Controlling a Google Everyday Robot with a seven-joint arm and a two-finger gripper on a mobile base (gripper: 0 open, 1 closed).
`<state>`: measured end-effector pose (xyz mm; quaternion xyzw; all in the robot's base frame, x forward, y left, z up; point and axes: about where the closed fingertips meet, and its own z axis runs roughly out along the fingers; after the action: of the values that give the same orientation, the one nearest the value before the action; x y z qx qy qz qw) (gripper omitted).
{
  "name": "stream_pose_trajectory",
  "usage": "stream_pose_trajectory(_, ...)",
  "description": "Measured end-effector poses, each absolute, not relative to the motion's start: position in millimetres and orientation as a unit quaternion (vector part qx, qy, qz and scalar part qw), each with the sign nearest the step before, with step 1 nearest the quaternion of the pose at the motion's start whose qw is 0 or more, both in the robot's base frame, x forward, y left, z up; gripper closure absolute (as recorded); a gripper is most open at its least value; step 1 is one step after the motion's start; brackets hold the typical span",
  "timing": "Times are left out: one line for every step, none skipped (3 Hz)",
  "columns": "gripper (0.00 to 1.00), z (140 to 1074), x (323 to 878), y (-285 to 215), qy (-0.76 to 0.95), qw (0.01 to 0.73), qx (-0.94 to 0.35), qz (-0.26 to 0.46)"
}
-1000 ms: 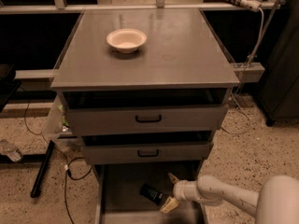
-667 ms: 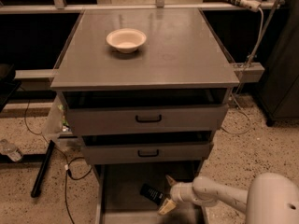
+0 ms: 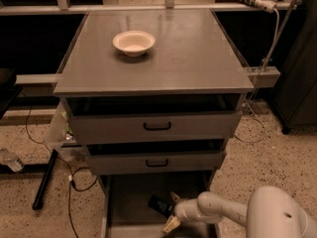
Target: Pick rxbar blueberry from bottom drawer and place on counter
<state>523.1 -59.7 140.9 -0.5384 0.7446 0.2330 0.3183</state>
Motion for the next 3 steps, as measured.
stream_pose_trajectory(0.00, 127.5, 522.4, -50.9, 0.747, 0.321, -0.524, 0.255)
stream_pose_trajectory(0.00, 123.3, 529.1, -46.9, 0.747, 0.330, -0.513, 0.266)
stream_pose_trajectory(0.00, 122.7, 540.8, -42.8, 0.745, 0.342, -0.507, 0.266)
